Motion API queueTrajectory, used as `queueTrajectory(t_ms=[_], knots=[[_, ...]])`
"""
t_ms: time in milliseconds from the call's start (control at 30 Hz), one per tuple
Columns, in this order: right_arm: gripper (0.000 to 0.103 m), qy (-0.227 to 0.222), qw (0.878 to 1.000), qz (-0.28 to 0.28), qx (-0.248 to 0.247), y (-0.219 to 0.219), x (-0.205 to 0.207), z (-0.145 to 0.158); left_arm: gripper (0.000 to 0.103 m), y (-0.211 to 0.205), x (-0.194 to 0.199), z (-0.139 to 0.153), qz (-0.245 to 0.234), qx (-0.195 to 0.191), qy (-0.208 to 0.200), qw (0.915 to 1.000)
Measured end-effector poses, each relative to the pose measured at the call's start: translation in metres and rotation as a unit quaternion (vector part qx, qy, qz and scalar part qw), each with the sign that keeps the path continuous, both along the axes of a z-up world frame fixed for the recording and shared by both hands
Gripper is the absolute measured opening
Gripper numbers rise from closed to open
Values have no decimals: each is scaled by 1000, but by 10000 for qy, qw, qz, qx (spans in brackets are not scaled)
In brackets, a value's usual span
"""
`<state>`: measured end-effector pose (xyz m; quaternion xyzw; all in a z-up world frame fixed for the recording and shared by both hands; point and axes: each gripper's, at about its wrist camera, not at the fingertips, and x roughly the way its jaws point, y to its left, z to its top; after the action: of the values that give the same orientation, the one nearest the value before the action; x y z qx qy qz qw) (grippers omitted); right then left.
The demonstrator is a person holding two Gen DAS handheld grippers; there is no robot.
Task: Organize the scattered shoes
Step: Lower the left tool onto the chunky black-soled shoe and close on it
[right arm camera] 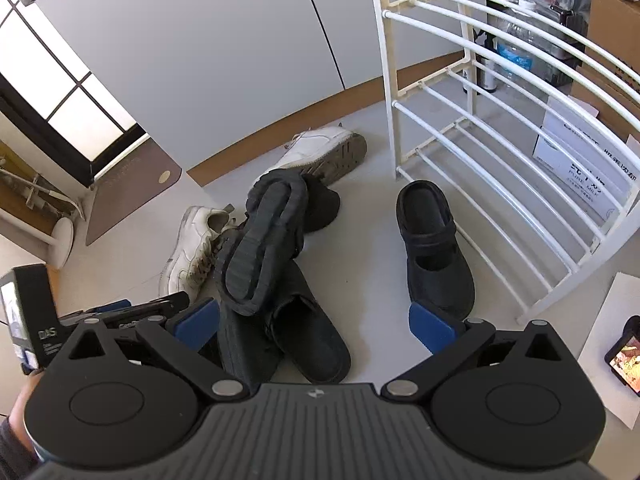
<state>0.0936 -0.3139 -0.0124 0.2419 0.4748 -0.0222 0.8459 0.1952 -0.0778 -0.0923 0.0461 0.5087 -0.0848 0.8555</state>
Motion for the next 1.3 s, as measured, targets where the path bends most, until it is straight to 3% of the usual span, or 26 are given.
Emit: queueTrajectory(t_ms=[233,533,700,900,1033,1133,1300], knots=[[103,11,9992,15,392,18,7,-1,102,-10,11,-19,-204,134,2,9997],[103,116,9993,246,-246,23,32,-17,102,-11,36,-33,-160,24,-41,9999],[103,320,9985,391,231,19,34,-29,102,-16,46,-43,-343,176,-98,9992],[103,207,9973,616,-340,25,44,-35,102,-16,62,-57,-324,106,-107,9994],[103,197,9965,810,-10,29,52,-44,102,-17,73,-58,-420,-15,-201,9989],[103,-159,9923,1145,-450,40,57,-50,102,-16,77,-58,-460,-117,-275,9985],[103,-345,9889,1285,-657,38,62,-93,102,-11,80,-67,-504,-144,-303,9982]])
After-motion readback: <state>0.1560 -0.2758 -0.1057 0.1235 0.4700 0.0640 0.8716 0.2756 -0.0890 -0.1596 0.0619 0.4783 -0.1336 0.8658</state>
